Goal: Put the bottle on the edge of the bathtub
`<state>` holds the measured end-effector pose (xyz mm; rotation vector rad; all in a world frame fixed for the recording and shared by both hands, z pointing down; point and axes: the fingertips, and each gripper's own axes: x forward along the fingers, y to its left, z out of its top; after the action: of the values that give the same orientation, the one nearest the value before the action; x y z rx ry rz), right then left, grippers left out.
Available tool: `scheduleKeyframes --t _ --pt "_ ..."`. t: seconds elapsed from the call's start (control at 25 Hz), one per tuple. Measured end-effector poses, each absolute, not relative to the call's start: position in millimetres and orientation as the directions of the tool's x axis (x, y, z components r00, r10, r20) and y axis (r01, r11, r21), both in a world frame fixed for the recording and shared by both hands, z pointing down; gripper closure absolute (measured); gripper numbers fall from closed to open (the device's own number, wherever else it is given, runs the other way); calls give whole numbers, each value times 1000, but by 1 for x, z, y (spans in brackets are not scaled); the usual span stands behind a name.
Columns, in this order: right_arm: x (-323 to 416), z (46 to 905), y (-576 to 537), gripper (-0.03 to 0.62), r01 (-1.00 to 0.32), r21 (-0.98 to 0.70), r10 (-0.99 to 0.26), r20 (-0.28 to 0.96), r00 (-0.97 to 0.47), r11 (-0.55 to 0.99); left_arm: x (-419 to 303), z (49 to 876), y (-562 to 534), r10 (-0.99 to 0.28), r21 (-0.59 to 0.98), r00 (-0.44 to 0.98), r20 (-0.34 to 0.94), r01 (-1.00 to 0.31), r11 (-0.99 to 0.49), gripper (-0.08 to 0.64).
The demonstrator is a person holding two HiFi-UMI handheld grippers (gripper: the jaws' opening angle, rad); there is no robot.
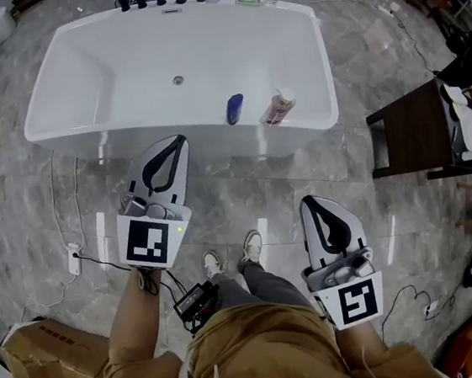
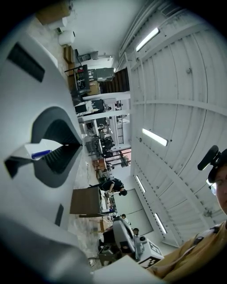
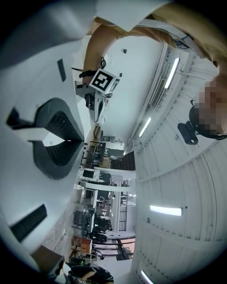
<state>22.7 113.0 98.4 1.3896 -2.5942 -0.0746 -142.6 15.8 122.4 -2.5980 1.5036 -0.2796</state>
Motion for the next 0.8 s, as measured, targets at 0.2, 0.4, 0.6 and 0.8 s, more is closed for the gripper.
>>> scheduleKeyframes --t 0.2,0.4,0.6,0.8 --pt "20 86 116 588 -816 154 -830 138 -540 557 -160 109 35 -887 -197 451 98 -865 -462 554" --pt "21 77 116 588 -818 160 -833 132 -537 553 -172 100 55 -903 -172 420 96 -886 -430 554" --pt "18 65 119 588 -823 156 -838 112 -534 546 -189 85 79 -924 -141 371 87 -914 -380 554" --pt "15 61 123 588 -824 138 -835 109 -539 550 -199 69 100 -941 -129 330 67 -933 -337 554"
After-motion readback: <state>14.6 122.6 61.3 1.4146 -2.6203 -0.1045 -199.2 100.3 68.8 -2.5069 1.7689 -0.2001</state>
